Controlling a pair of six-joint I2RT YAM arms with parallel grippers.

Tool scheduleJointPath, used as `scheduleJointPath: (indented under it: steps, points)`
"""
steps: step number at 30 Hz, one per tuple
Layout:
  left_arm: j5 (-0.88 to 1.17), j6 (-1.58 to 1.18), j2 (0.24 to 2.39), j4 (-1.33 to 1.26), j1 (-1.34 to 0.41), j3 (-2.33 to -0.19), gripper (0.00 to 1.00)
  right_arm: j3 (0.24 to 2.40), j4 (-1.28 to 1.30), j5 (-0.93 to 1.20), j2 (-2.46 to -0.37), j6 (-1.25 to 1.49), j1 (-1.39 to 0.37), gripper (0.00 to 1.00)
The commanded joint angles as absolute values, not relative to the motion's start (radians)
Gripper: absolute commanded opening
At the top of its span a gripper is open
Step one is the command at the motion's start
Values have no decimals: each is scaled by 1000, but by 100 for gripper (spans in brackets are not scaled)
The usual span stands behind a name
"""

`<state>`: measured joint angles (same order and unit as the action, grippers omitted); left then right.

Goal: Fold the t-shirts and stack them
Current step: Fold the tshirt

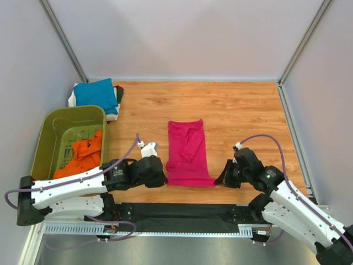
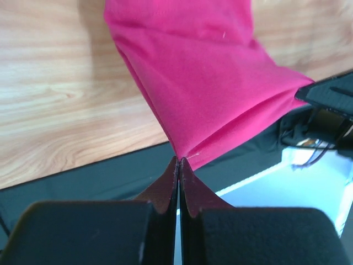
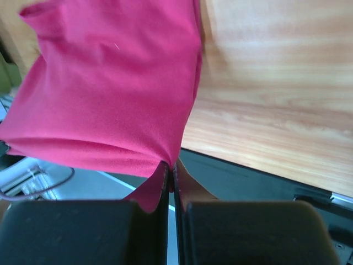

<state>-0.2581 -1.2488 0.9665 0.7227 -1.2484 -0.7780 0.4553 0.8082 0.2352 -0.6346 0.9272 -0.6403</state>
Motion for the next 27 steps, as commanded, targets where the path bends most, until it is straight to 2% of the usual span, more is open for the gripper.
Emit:
scheduleJointPath:
  steps: [1, 7, 13, 27]
  points:
    - [-382, -1243, 959, 956, -1194, -860, 0, 607, 894, 52, -763, 858, -637, 0]
    - [-420, -1152, 1043, 965, -1057, -977, 0, 824, 816, -153, -963, 743, -632, 0]
    - [-391, -1071, 1089, 881, -924, -1014, 0, 956, 729, -132, -1173, 684, -614, 0]
    - [-322, -911, 1255, 721, -750, -1121, 0, 1149, 675, -190, -1356, 652, -557, 0]
